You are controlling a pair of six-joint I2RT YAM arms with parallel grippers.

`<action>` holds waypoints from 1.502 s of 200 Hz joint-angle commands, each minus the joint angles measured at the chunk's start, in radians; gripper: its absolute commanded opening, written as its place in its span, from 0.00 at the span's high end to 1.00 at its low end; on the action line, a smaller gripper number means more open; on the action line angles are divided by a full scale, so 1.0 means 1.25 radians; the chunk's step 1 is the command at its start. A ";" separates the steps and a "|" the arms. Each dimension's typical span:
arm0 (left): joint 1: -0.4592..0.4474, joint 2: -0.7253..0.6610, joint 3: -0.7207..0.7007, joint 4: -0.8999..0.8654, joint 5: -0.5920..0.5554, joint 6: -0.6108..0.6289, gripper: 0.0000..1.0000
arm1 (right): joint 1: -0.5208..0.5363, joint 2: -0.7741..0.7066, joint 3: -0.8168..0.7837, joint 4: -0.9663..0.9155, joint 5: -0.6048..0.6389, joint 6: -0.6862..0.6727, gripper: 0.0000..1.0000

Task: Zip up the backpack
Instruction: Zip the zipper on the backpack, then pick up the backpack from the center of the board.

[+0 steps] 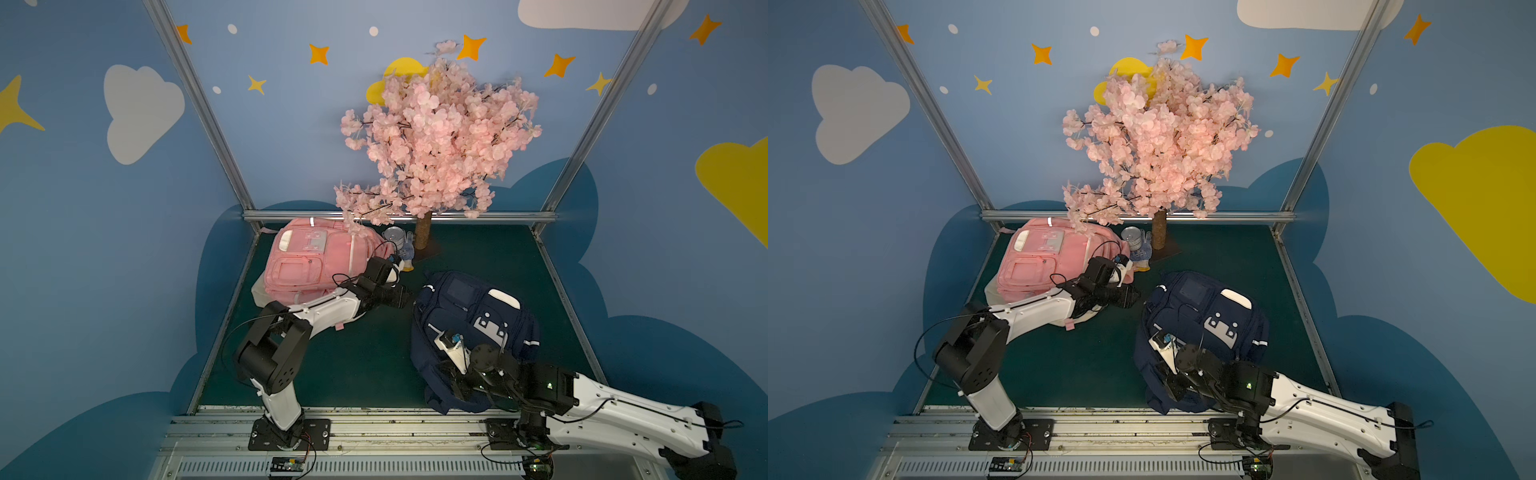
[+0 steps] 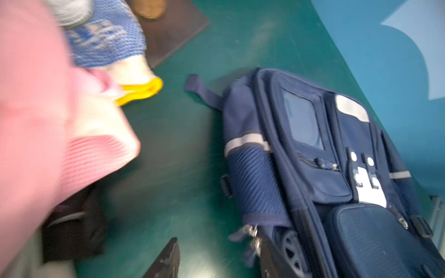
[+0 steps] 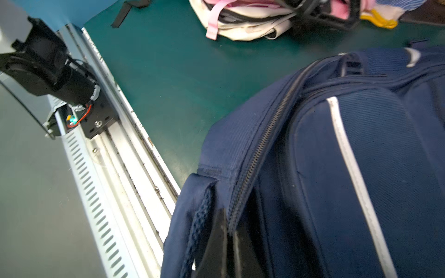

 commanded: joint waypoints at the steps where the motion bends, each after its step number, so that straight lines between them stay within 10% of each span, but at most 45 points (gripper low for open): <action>1: 0.000 -0.134 -0.054 0.015 -0.073 -0.040 0.36 | -0.033 -0.028 0.047 0.071 0.168 0.055 1.00; 77: -0.158 -0.561 -0.242 0.046 -0.177 -0.024 0.24 | -0.248 0.117 0.283 0.227 0.421 0.162 1.00; 149: -0.416 -0.492 -0.197 0.248 -0.275 0.088 0.12 | -0.278 0.301 0.544 0.504 0.505 0.048 1.00; 233: -0.373 -0.530 -0.251 0.369 -0.464 0.180 0.03 | -0.252 0.331 0.667 0.557 0.480 0.048 1.00; 300: -0.313 -0.493 -0.261 0.425 -0.395 0.168 0.07 | -0.145 0.323 0.653 0.681 0.489 -0.003 1.00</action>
